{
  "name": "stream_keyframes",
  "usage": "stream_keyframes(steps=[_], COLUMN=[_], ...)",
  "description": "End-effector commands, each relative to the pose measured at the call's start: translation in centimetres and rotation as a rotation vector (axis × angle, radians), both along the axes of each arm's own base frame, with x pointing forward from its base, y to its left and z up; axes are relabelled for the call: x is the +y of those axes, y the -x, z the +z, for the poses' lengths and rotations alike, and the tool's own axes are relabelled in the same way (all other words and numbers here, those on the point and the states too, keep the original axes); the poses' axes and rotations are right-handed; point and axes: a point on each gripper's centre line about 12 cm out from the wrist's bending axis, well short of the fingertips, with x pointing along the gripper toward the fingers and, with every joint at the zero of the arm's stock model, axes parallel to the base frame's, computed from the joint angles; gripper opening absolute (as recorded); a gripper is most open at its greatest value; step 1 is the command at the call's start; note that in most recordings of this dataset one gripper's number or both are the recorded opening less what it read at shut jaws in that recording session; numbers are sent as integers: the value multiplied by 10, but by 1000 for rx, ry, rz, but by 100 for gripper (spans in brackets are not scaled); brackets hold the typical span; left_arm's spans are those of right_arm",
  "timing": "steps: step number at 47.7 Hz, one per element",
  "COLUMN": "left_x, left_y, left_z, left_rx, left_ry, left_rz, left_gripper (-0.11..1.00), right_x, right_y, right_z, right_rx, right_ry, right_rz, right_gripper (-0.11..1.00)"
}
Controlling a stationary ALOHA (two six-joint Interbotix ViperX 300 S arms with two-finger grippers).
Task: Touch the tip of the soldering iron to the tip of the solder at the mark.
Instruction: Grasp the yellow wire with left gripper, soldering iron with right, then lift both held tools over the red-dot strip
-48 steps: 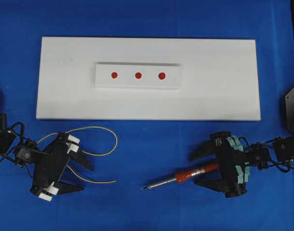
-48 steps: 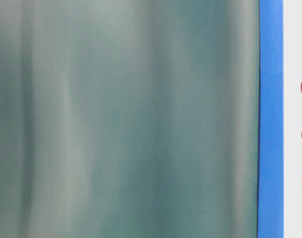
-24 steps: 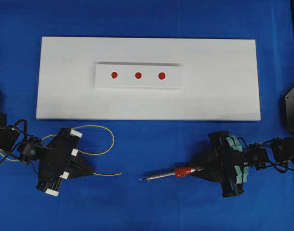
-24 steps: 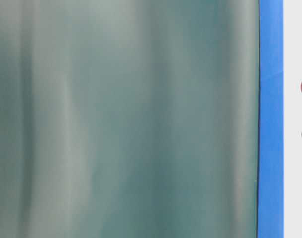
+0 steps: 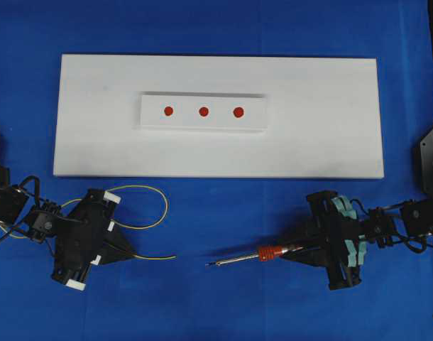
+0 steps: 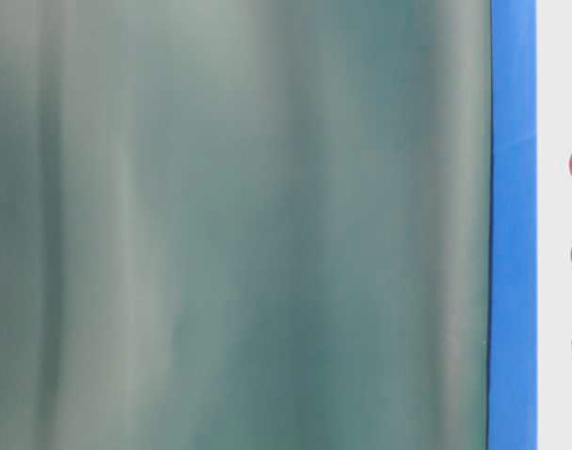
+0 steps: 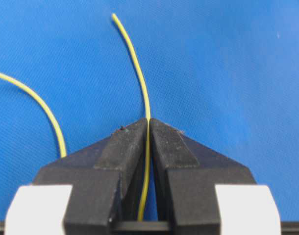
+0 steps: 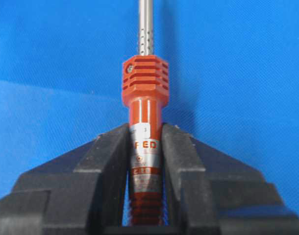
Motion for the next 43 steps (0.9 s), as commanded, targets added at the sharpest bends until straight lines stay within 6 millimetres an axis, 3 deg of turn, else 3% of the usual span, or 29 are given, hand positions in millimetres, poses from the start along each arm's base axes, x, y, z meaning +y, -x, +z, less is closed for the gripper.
stream_keyframes(steps=[1, 23, 33, 43], left_x=[-2, 1, 9, 31], left_y=[-5, -1, -1, -12], left_z=[19, 91, 96, 104], left_rx=[-19, 34, 72, 116], left_ry=[7, 3, 54, 42], left_rz=[-1, 15, 85, 169], left_gripper=[2, 2, 2, 2], right_x=[-3, -8, -12, -39], right_y=[-3, -11, -17, -25], right_z=[20, 97, 101, 106], right_rx=[-2, 76, 101, 175], right_ry=[-32, -84, -78, -70], right_rz=[-13, 35, 29, -32], right_gripper=[7, 7, 7, 7])
